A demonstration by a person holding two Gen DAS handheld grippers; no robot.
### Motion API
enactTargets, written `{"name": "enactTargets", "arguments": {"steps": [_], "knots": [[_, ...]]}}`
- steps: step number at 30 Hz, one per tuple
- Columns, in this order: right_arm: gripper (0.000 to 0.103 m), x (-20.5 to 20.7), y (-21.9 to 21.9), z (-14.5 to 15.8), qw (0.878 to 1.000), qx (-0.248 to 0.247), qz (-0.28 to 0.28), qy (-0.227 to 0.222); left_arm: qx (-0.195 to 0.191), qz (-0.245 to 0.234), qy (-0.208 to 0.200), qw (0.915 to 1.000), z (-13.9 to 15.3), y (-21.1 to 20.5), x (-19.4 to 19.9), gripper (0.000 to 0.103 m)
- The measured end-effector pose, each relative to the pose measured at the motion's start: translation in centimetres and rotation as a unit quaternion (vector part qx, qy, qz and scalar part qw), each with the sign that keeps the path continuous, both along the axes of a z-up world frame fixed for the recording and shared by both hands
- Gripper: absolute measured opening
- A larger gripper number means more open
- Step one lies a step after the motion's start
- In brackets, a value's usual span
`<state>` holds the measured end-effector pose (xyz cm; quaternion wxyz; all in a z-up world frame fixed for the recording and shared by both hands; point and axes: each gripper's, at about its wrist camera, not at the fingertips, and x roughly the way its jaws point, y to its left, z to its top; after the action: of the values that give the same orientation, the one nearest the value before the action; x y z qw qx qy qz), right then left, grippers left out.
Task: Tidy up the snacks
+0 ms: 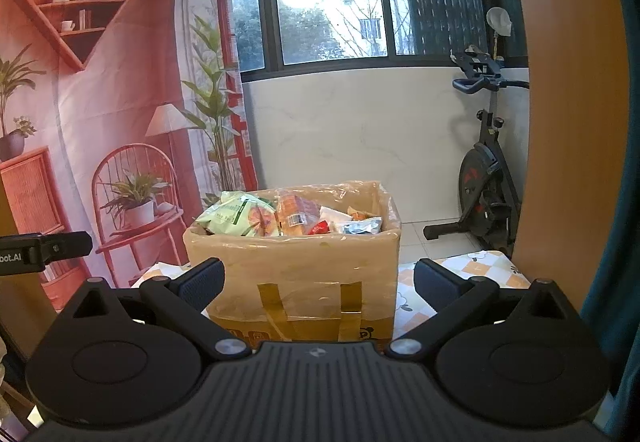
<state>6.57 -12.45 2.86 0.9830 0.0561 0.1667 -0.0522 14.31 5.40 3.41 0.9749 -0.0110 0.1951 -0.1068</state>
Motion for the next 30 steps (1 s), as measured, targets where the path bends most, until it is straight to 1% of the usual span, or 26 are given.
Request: {"name": "enactTargets", "arguments": {"steps": [30], "knots": [[0.103,-0.27,-0.32,0.21,1.0,-0.004,0.002,-0.003,0.001,-0.002,0.005,1.0,0.19,0.1,-0.2,0.097]]}}
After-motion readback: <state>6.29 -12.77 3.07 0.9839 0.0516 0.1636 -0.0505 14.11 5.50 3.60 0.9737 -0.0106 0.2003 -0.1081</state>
